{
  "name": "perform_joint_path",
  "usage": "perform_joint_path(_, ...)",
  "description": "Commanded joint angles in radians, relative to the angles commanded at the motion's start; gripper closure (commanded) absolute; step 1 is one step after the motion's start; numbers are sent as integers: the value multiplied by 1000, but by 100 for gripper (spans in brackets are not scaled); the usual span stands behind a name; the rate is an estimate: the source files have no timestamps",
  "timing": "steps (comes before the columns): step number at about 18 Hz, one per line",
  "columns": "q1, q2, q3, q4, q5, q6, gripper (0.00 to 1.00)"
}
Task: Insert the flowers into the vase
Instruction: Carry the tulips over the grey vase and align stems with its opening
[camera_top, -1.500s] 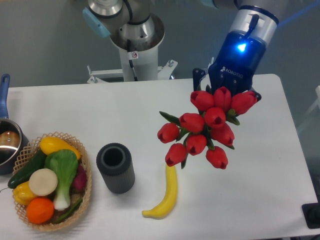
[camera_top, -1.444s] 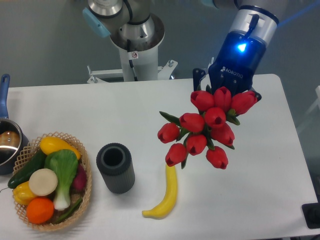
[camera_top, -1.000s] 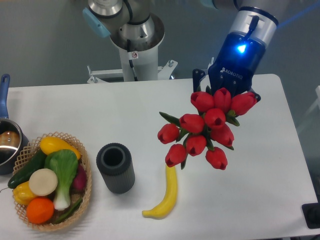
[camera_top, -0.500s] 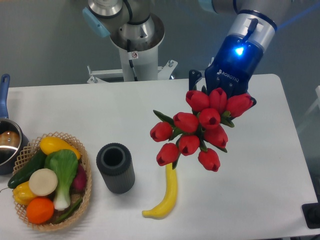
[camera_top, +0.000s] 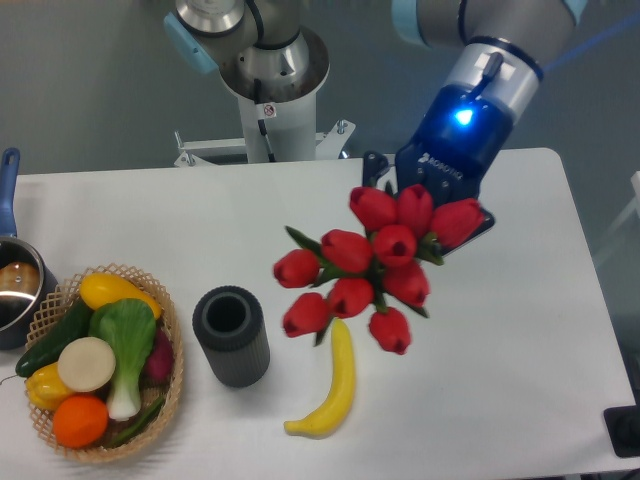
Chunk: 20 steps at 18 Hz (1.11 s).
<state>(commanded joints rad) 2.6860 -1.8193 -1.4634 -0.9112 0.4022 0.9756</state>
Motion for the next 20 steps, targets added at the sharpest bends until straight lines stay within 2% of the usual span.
perform_joint_path(5,-15,0,-51,5,-132,3,66)
perform_joint_path(7,-32,0,-72,26,-169,5,66)
perform_joint_path(9,-48,0,-83,43,-180,5,66)
perform_joint_path(20,-152,-2,-147,48,-212,12,66)
